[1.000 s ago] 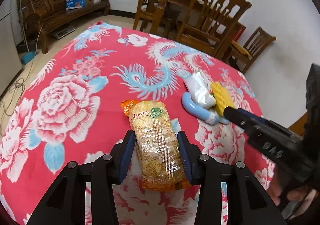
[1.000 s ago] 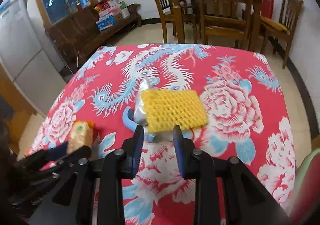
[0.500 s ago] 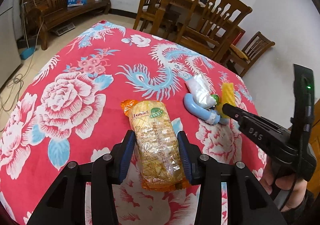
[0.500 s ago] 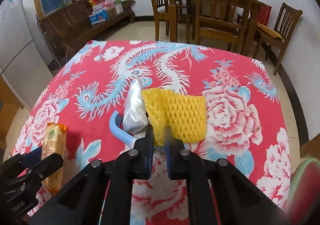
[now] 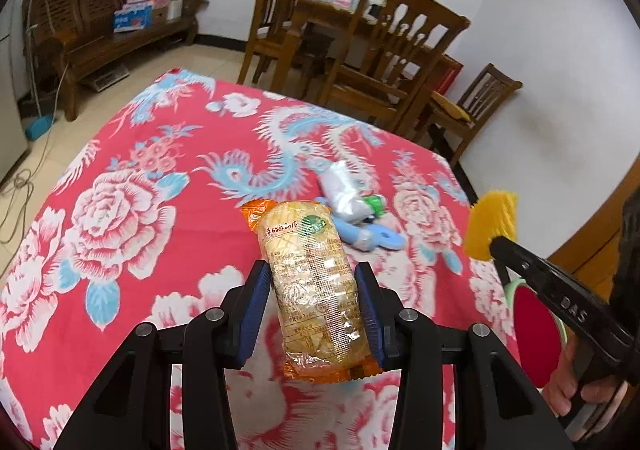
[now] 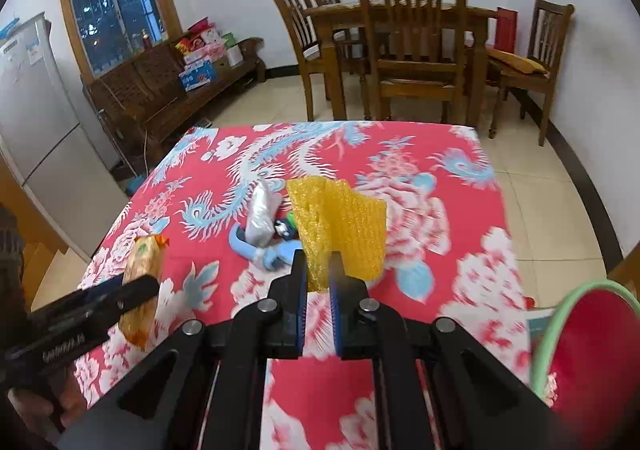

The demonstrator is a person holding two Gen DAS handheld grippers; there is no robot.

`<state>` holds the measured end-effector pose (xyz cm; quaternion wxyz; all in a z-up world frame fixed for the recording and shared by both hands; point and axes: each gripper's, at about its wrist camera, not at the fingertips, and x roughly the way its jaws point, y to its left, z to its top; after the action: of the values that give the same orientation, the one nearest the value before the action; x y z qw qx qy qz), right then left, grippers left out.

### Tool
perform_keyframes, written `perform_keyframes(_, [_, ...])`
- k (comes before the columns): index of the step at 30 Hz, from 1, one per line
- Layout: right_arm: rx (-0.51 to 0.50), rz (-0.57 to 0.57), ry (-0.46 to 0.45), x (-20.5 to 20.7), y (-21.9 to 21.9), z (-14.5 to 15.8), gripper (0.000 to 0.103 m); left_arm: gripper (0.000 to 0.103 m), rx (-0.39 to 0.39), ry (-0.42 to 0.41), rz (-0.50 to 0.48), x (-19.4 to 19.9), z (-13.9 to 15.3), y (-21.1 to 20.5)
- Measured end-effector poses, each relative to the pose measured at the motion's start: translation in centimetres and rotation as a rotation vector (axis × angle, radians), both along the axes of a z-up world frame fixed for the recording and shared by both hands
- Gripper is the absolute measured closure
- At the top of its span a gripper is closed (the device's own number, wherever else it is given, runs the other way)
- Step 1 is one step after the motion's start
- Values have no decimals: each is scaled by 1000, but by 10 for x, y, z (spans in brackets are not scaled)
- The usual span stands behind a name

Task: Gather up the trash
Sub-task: 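Lift the yellow mesh with right tool toward the bucket while left tool carries the bag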

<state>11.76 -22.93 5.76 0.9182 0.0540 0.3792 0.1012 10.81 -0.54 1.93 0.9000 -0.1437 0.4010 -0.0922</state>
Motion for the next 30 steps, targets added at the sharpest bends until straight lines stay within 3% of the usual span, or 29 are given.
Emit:
perform_keyframes(11, [60, -112, -23, -60, -67, 13, 91, 58, -6, -6, -106, -12, 13, -39])
perform_keyframes(30, [130, -458, -57, -152, -201, 13, 91, 58, -31, -19, -296, -25, 31, -119])
